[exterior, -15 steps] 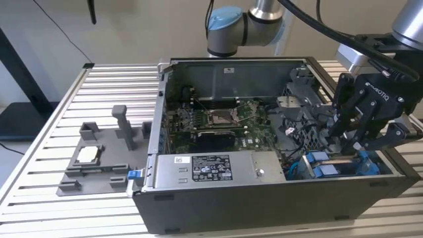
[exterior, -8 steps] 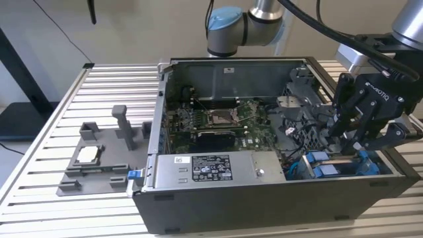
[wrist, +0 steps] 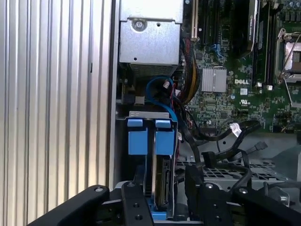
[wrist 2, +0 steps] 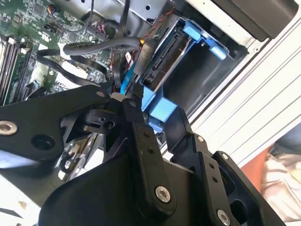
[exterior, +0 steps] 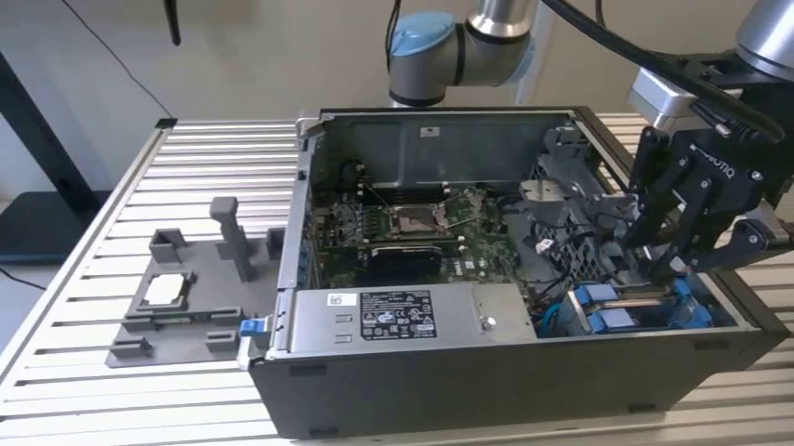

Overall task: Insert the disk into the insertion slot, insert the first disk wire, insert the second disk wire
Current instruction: 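Insert the disk into the insertion slot, then insert the first disk wire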

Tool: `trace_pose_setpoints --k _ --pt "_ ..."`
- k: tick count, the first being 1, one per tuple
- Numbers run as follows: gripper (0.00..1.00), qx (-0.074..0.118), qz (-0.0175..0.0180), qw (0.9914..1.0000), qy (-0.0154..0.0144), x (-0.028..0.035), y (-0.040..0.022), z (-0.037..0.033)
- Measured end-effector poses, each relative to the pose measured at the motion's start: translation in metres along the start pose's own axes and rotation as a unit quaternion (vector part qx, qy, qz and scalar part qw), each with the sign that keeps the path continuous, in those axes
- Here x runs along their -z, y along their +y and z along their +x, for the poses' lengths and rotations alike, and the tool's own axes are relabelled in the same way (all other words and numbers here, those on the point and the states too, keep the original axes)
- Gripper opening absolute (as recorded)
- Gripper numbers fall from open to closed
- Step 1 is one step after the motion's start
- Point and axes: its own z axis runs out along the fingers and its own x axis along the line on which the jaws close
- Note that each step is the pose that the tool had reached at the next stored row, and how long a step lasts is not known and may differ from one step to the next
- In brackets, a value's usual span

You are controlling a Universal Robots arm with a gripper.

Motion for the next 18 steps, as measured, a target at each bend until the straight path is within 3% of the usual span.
trace_pose_setpoints --k 4,6,9,10,12,15,16,18 --pt "0.47 0.0 0.0149 0.99989 -0.0007 0.0016 0.001 -0.0036" --pt "0.47 0.001 0.0248 0.99969 -0.0008 0.0017 0.0015 -0.0069" --pt "0.47 0.001 0.0433 0.99906 -0.0004 0.0014 0.002 -0.0139" --pt "0.47 0.001 0.048 0.99885 -0.0003 0.0014 0.002 -0.016" --pt "0.47 0.001 0.052 0.99865 -0.0003 0.0017 0.0022 -0.019" --pt "0.47 0.002 0.0545 0.99852 -0.0001 0.0026 0.0022 -0.0207" --pt "0.47 0.002 0.0573 0.99836 0.001 0.0026 0.0022 -0.0224" --pt "0.47 0.002 0.0664 0.99775 0.0083 0.0022 0.002 -0.0267"
